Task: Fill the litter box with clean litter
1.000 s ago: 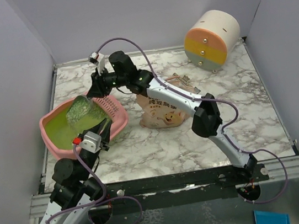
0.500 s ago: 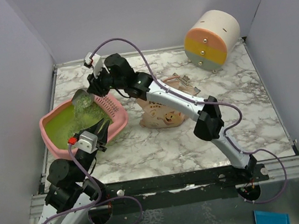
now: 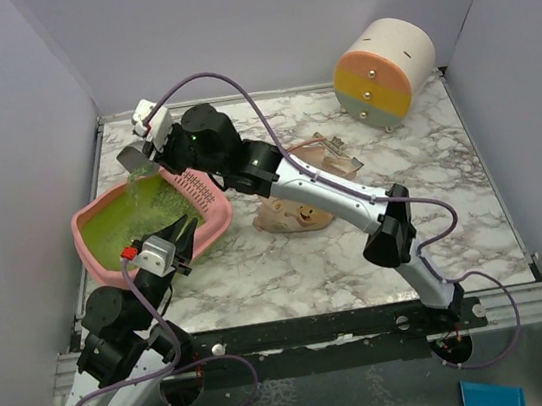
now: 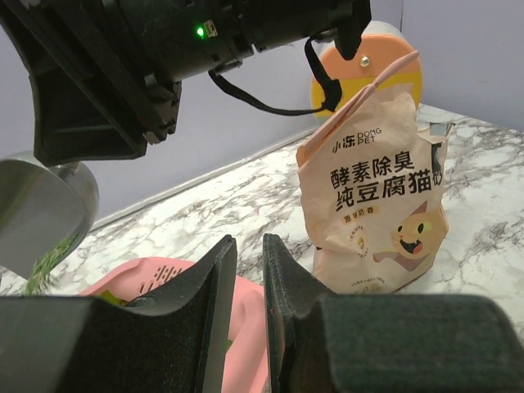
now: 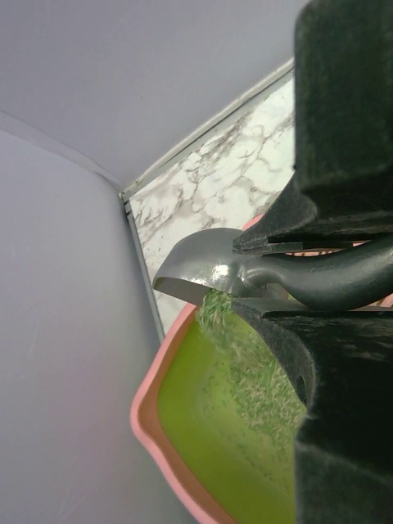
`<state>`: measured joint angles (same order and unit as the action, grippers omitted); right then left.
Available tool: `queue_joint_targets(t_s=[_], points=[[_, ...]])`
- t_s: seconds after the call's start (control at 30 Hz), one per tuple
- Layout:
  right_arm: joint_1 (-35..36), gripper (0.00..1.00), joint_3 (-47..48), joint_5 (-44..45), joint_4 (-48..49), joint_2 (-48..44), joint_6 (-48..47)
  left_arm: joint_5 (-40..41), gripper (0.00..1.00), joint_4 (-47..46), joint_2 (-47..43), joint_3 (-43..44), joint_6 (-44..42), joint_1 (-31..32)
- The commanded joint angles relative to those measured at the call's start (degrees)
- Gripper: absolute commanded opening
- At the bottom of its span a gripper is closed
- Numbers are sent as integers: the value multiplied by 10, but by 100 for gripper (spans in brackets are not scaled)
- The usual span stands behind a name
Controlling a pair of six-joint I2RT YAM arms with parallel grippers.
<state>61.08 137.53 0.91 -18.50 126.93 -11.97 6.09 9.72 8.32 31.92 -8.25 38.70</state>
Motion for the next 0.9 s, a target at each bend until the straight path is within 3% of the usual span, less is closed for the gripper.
queue_joint_targets(t_s=[0.0, 0.17, 0.6, 0.73, 0.87], points=[[23, 1, -9, 84, 37, -15, -79, 9, 23, 5, 9, 18, 7, -2], [33, 1, -25, 137, 65, -15, -110, 5, 23, 3, 15, 19, 8, -2], [33, 1, -95, 159, 118, -69, -124, 2, 25, -7, 34, 20, 1, -2], [-1, 1, -110, 125, 88, -110, -59, -13, 27, -14, 79, 34, -9, -2], [-89, 1, -139, 46, 45, -173, 45, -37, 28, -41, 136, 48, -21, -2]])
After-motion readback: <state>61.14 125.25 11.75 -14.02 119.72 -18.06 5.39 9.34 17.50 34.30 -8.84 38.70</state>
